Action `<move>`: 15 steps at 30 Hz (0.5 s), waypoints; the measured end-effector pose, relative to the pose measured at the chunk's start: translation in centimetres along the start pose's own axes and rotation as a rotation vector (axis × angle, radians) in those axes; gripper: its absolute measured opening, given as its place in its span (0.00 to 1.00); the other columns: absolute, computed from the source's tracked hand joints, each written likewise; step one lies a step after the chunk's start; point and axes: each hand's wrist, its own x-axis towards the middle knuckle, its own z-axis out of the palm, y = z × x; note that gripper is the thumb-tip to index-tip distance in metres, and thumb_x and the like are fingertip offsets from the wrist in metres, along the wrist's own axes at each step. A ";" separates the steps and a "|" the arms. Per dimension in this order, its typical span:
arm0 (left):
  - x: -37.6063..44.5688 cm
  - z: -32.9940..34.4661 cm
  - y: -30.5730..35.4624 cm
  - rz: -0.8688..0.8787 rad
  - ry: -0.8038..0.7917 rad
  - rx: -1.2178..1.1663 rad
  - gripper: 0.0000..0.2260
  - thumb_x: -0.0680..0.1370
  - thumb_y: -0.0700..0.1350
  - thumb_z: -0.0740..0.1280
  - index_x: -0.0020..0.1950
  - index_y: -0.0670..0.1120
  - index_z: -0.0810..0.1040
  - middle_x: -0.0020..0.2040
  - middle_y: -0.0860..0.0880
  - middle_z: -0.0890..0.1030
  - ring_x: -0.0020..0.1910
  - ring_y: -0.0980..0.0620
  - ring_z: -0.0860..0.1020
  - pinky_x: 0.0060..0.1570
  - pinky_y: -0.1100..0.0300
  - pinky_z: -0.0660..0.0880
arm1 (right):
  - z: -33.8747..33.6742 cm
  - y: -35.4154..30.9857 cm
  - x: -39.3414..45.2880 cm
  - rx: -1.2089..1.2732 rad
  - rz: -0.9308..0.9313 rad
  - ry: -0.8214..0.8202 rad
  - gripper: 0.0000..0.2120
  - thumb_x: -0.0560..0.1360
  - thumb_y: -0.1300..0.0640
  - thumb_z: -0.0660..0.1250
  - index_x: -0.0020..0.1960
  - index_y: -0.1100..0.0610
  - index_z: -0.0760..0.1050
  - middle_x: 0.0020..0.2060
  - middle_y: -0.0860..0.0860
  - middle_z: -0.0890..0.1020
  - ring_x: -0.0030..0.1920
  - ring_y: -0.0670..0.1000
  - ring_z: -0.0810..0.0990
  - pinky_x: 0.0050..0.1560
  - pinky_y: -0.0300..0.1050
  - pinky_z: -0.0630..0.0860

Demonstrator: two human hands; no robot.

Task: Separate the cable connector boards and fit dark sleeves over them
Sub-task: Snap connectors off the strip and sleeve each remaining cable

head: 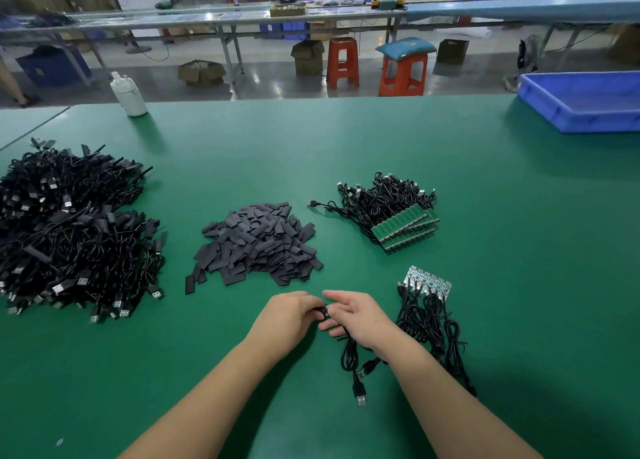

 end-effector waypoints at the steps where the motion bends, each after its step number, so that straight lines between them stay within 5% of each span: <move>1: -0.2 0.1 -0.1 -0.001 0.023 -0.023 0.09 0.79 0.43 0.67 0.56 0.48 0.84 0.48 0.51 0.83 0.48 0.51 0.80 0.52 0.60 0.74 | 0.0 -0.1 -0.1 -0.001 -0.001 -0.001 0.21 0.82 0.64 0.60 0.75 0.59 0.65 0.53 0.55 0.84 0.47 0.48 0.86 0.45 0.38 0.80; 9: -0.6 -0.3 -0.7 0.020 0.005 -0.032 0.09 0.79 0.46 0.67 0.57 0.49 0.83 0.48 0.51 0.83 0.48 0.51 0.80 0.52 0.57 0.75 | 0.1 -0.1 0.0 -0.014 0.015 0.009 0.18 0.82 0.66 0.58 0.71 0.62 0.69 0.47 0.56 0.83 0.41 0.48 0.84 0.45 0.40 0.82; 15: -0.3 -0.4 -0.7 0.018 -0.122 0.194 0.13 0.82 0.52 0.60 0.64 0.54 0.78 0.52 0.52 0.81 0.53 0.50 0.78 0.52 0.54 0.74 | 0.2 0.0 0.2 -0.045 0.016 0.008 0.17 0.82 0.66 0.58 0.70 0.62 0.70 0.43 0.56 0.82 0.40 0.49 0.84 0.42 0.38 0.81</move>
